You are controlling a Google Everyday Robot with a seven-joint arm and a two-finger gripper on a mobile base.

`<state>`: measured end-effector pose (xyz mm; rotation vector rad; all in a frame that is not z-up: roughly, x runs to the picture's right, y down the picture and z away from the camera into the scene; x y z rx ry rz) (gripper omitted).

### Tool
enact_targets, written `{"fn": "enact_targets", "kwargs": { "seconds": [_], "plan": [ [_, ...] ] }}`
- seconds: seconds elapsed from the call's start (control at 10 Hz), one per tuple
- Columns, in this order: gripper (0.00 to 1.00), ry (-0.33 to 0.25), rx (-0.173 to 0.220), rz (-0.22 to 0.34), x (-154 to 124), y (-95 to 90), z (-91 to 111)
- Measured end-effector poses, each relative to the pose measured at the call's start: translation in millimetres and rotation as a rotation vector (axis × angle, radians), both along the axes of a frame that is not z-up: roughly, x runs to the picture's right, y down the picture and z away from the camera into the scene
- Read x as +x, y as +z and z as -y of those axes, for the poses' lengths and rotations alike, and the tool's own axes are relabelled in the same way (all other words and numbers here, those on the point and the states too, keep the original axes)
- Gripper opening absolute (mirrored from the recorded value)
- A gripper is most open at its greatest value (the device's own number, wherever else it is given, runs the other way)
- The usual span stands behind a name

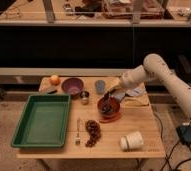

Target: Wipe red bowl with brush

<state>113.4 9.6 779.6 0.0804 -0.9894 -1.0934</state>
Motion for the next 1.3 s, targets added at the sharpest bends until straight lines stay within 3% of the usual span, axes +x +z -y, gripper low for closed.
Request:
{"fn": "enact_targets", "kwargs": {
  "seconds": [0.2,0.4,0.8,1.1,1.3],
  "plan": [
    [0.1,0.011,-0.019,-0.026,21,-3.4,-9],
    [0.1,0.051,-0.031,-0.052,36,6.6,3],
    [0.1,0.081,-0.018,-0.035,15,30.5,35],
    [0.1,0.064,-0.022,0.013,-6,21.6,32],
    [0.1,0.03,-0.039,0.044,-5,3.2,18]
  ]
}}
